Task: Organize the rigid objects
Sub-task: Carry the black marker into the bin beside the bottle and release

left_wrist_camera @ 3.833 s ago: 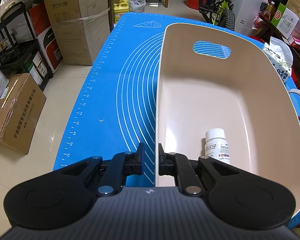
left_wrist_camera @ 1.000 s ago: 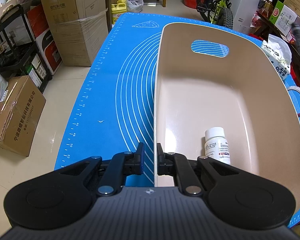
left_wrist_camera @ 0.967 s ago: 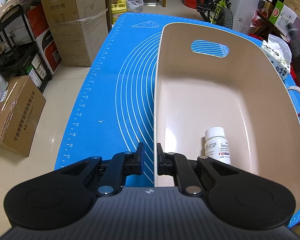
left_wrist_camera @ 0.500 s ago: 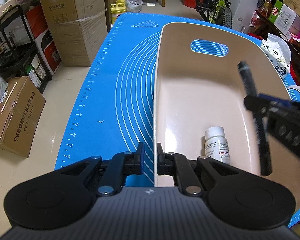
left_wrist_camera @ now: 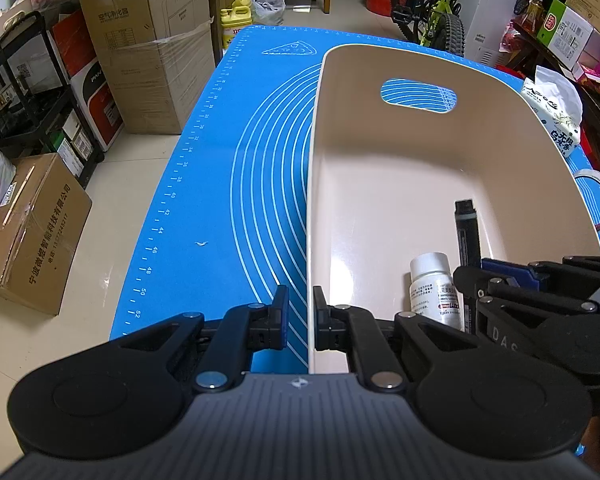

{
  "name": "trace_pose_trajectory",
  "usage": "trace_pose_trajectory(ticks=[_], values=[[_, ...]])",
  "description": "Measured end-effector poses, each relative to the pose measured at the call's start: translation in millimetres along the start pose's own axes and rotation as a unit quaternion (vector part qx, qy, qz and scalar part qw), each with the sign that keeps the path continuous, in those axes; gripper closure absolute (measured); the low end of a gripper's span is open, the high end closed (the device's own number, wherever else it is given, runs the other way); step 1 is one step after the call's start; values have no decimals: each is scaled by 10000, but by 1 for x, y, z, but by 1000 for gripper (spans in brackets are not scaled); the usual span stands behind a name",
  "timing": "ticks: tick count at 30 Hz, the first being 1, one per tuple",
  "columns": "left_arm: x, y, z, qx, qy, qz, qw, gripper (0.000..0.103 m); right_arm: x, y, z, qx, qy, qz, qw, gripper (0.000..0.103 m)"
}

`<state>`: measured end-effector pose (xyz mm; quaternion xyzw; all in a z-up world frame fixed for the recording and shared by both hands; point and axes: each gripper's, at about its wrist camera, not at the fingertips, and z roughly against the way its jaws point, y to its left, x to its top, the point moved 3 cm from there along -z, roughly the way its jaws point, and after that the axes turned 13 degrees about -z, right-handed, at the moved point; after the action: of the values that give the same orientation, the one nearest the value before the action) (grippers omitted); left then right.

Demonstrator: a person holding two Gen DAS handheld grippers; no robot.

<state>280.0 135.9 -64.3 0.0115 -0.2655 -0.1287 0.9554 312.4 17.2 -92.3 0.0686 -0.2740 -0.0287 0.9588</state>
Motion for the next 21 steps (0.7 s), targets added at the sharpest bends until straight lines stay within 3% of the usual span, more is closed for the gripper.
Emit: trace_pose_trajectory(ticks=[4, 8, 13, 15, 21], values=[[0, 0, 0, 3, 0, -2, 10000, 91, 1, -1, 1, 33, 61, -43, 10000, 78], [0, 0, 0, 2, 0, -1, 10000, 91, 3, -4, 8, 38, -139, -59, 9999, 42], [1, -1, 0, 8, -1, -7, 10000, 91, 9, -10, 25, 164, -421, -209, 9988, 37], [1, -1, 0, 6, -1, -6, 10000, 91, 12, -11, 33, 177, -565, -210, 9980, 26], [1, -1, 0, 8, 1, -9, 10000, 91, 23, -19, 59, 247, -994, -243, 9944, 14]])
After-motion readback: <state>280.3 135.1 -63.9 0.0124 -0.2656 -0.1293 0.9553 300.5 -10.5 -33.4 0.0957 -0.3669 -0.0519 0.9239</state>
